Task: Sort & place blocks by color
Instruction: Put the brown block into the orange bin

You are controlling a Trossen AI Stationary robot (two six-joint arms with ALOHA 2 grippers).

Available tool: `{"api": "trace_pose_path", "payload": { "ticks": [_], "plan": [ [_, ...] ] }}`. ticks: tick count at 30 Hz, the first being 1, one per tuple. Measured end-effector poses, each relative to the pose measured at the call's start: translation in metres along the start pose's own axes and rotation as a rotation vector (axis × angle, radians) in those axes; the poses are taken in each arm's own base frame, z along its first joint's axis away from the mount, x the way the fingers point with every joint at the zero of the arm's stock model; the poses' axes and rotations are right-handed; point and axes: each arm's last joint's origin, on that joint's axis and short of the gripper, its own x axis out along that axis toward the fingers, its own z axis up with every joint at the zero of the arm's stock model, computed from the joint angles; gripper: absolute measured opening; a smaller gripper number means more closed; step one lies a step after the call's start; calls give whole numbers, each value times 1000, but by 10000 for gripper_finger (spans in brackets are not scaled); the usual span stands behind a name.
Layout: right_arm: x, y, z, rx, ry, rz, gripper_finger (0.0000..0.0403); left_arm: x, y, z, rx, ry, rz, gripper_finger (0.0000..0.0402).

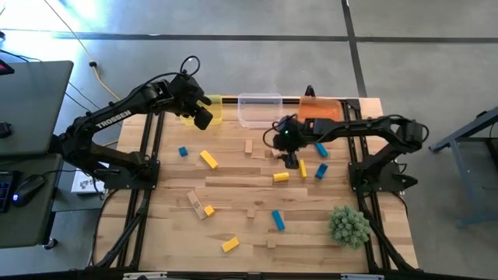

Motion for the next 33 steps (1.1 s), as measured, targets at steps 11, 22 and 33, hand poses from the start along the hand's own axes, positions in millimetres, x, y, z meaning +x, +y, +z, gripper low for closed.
{"api": "trace_pose_path", "payload": {
  "ticks": [11, 22, 33],
  "plan": [
    [31, 1, -2, -45, 65, -53, 238, 0, 0, 0, 0, -1, 0, 202],
    [45, -4, -8, -80, 104, -51, 238, 0, 0, 0, 0, -1, 0, 202],
    [45, -12, -10, -55, 105, -83, 238, 0, 0, 0, 1, 0, 0, 202]
  ]
}}
